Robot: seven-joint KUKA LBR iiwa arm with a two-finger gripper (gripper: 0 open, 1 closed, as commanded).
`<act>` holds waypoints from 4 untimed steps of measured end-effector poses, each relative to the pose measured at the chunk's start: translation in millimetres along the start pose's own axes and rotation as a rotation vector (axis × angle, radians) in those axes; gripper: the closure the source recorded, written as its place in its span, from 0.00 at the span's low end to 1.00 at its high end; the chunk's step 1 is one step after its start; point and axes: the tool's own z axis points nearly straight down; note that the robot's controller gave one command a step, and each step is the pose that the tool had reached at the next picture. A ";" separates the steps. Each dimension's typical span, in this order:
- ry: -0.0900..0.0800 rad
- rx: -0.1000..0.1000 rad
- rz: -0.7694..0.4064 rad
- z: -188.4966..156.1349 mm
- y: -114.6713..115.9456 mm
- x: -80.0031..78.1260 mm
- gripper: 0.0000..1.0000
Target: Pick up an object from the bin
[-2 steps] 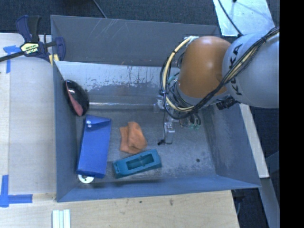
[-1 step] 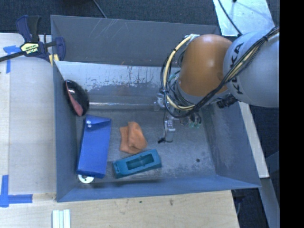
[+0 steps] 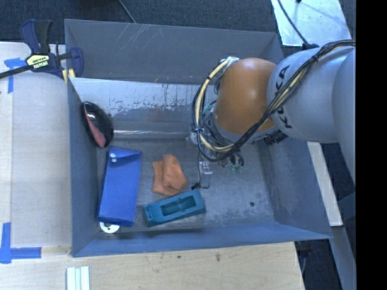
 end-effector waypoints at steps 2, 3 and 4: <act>0.007 0.000 0.067 41.1 43.0 -8.6 1.00; 0.007 0.000 0.067 41.1 43.0 -8.6 1.00; 0.005 -0.001 0.013 -104.3 67.4 -15.1 1.00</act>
Offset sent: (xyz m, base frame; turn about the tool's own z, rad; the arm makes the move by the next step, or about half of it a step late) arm 0.0072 0.0439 -0.0423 0.0673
